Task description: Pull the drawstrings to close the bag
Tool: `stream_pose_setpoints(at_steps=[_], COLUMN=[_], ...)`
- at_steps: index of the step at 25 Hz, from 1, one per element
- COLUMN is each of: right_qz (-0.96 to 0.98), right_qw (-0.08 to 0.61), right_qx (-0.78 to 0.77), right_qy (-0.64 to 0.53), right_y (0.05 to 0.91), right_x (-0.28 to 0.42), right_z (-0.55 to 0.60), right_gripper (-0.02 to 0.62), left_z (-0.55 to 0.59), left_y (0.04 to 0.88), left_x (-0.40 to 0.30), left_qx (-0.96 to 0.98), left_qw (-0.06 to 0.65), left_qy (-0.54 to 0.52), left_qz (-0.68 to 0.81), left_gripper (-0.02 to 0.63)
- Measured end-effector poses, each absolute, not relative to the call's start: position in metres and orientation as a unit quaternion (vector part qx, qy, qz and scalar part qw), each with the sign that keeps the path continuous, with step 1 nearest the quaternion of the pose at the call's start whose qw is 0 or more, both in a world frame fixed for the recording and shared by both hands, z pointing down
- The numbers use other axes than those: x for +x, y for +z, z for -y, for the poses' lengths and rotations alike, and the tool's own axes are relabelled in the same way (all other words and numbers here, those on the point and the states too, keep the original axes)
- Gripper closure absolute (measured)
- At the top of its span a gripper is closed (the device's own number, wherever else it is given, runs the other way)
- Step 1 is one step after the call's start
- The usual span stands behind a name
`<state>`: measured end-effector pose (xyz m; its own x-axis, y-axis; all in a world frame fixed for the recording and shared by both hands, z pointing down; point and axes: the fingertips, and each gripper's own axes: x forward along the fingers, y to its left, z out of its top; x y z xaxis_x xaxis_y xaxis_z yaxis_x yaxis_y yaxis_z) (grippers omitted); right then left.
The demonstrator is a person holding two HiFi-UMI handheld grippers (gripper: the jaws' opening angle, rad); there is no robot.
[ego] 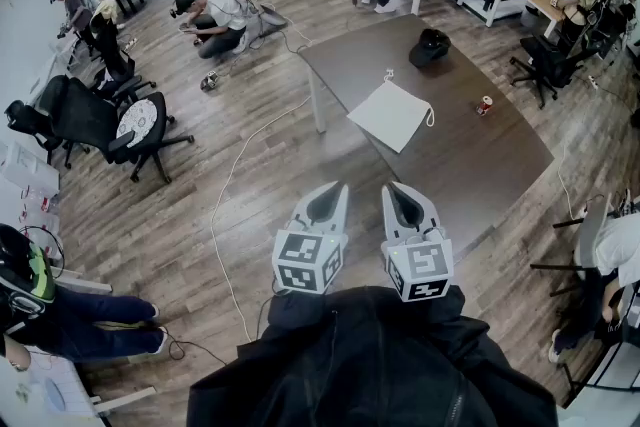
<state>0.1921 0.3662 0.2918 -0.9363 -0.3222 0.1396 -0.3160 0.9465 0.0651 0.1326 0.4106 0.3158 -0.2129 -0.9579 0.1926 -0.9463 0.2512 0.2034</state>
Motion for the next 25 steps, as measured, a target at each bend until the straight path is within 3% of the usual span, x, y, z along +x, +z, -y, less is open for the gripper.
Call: stream_pose_setpoints(at_steps=[25], right_qz=[0.981], right_qw=[0.099], right_qx=[0.168], right_qy=[-0.01], right_y=[0.32], right_x=[0.159], right_z=[-0.395], right_gripper=[0.572], left_z=[-0.449], left_y=[0.343], left_x=[0.1], left_qx=[0.617], left_qw=[0.166], left_qy=[-0.037], left_qz=[0.769], left_gripper=[0.572])
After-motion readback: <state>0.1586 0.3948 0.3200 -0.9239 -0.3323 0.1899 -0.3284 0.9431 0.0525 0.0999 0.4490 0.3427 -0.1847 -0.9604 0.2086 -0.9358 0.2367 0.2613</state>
